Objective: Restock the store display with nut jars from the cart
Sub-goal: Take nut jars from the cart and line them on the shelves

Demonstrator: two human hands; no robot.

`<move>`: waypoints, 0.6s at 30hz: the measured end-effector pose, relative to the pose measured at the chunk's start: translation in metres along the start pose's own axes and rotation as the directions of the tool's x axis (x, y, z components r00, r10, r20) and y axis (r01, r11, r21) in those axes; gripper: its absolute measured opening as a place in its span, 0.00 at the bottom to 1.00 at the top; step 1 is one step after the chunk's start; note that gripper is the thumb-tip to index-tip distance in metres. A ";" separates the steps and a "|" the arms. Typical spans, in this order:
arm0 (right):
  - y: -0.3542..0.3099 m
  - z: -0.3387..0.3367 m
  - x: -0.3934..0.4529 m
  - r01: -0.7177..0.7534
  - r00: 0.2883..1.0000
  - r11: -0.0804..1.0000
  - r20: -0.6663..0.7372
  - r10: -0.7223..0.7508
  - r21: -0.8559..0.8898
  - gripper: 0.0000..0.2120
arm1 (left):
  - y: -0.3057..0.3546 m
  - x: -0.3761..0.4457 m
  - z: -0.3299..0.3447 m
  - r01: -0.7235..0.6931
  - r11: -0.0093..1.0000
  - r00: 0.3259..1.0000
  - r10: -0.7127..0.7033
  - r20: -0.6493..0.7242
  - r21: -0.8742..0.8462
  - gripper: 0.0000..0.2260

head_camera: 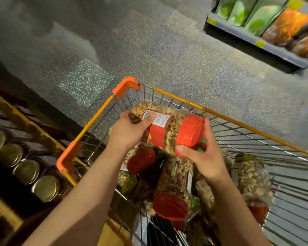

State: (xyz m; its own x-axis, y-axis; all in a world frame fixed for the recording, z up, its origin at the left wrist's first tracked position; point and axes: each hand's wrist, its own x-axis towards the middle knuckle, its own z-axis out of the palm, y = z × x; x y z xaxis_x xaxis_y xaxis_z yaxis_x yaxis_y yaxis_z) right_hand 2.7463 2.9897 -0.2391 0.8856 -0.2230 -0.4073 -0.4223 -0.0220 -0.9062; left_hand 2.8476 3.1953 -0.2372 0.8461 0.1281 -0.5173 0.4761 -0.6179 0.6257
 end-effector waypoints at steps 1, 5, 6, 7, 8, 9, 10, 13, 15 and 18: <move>-0.010 -0.003 -0.012 0.029 0.999 1.000 0.018 -0.029 -0.010 0.59 | 0.002 -0.016 -0.008 0.003 1.000 1.000 -0.003 -0.014 -0.015 0.38; -0.041 -0.005 -0.057 0.132 0.990 0.988 0.069 -0.127 -0.075 0.55 | 0.007 -0.079 -0.040 0.067 0.995 0.997 -0.069 -0.024 -0.068 0.42; -0.048 -0.004 -0.073 0.160 0.985 0.984 0.083 -0.153 -0.083 0.53 | 0.005 -0.098 -0.050 0.074 0.995 0.997 -0.076 -0.024 -0.072 0.44; -0.056 -0.003 -0.089 0.179 0.981 0.981 0.084 -0.172 -0.073 0.51 | 0.001 -0.116 -0.060 0.077 0.994 0.997 -0.079 -0.026 -0.078 0.48; -0.062 -0.002 -0.103 0.189 0.980 0.981 0.069 -0.185 -0.048 0.49 | -0.004 -0.129 -0.068 0.077 0.992 0.996 -0.080 -0.028 -0.097 0.54; -0.069 0.004 -0.132 0.217 0.975 0.976 0.059 -0.215 -0.027 0.49 | -0.016 -0.156 -0.083 0.059 0.990 0.997 -0.064 -0.040 -0.132 0.58; -0.073 0.007 -0.153 0.255 0.965 0.967 0.064 -0.254 -0.013 0.49 | -0.026 -0.177 -0.093 0.034 0.986 0.999 -0.041 -0.036 -0.164 0.61; -0.087 0.009 -0.186 0.323 0.945 0.946 0.068 -0.320 -0.031 0.46 | -0.043 -0.213 -0.107 -0.009 0.959 0.999 -0.001 -0.033 -0.283 0.57; -0.094 0.019 -0.231 0.371 0.926 0.928 0.095 -0.366 -0.036 0.42 | -0.064 -0.261 -0.125 -0.025 0.933 1.000 0.019 -0.020 -0.359 0.57; -0.102 0.037 -0.297 0.445 0.892 0.893 0.112 -0.437 -0.062 0.37 | -0.094 -0.328 -0.148 0.008 0.872 0.999 0.014 0.042 -0.489 0.47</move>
State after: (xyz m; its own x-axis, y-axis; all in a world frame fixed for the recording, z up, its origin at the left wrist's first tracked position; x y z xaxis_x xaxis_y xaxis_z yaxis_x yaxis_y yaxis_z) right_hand 2.5334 3.0945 -0.0300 0.9966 -0.0805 0.0201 0.0054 -0.1790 -0.9838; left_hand 2.5606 3.3262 -0.0396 0.8420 0.0865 -0.5325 0.5393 -0.1589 0.8270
